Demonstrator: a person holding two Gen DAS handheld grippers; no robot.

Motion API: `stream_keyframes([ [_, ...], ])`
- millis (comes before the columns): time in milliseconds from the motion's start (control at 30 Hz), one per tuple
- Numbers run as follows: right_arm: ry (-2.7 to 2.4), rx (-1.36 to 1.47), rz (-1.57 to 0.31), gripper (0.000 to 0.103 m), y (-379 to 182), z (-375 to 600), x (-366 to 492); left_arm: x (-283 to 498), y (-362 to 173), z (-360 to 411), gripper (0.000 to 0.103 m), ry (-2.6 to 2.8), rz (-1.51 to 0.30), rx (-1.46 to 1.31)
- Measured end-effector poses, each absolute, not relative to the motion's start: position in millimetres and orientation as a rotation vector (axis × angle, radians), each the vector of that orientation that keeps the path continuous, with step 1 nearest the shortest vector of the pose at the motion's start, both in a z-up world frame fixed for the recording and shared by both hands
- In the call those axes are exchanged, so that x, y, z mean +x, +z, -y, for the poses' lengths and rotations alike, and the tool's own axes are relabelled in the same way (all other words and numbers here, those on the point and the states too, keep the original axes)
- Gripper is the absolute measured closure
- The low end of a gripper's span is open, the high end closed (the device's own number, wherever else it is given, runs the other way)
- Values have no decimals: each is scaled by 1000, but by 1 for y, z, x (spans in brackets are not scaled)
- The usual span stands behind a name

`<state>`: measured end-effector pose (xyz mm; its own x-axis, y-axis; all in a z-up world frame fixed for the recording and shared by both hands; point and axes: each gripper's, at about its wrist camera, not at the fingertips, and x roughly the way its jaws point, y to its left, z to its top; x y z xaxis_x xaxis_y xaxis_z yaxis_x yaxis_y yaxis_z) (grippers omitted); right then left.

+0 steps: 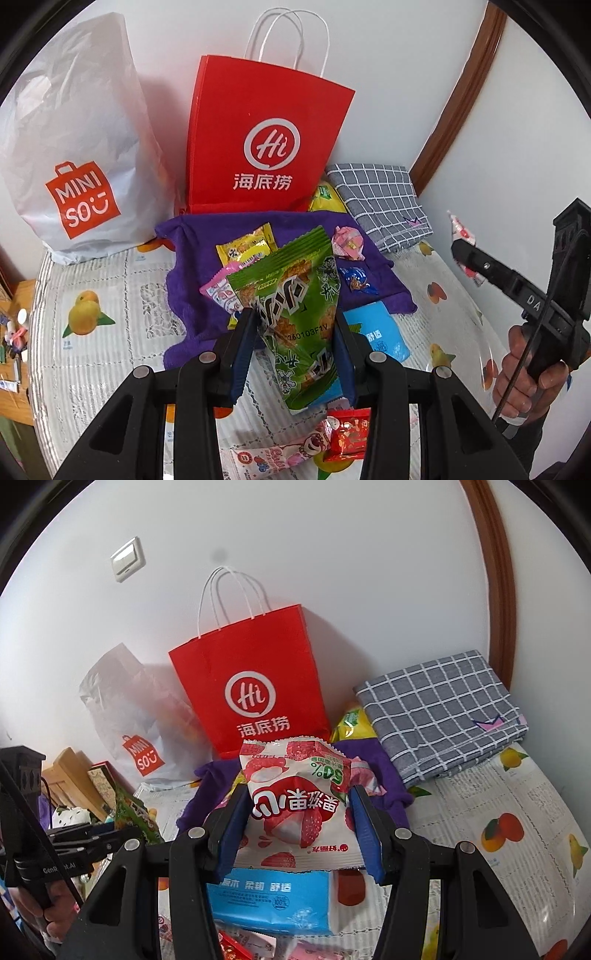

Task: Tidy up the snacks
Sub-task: 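Carry the green bag with the left tool while the right tool carries the strawberry packet to the towel, then open the right tool releasing the strawberry packet while the left tool releases the green bag on the towel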

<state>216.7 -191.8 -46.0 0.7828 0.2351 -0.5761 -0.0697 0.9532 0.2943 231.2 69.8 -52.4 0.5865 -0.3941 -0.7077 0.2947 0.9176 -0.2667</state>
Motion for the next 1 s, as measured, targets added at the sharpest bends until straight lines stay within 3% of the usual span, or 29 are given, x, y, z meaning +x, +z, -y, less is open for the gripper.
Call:
stream_keyframes([
  [533,260,197,-686,49,-53,187,252,249,-47,-83,65,-271,-833,-179],
  [1000,341,65,-801,49,-107,165,326,291,-73,-94,65,-179,-883,-204],
])
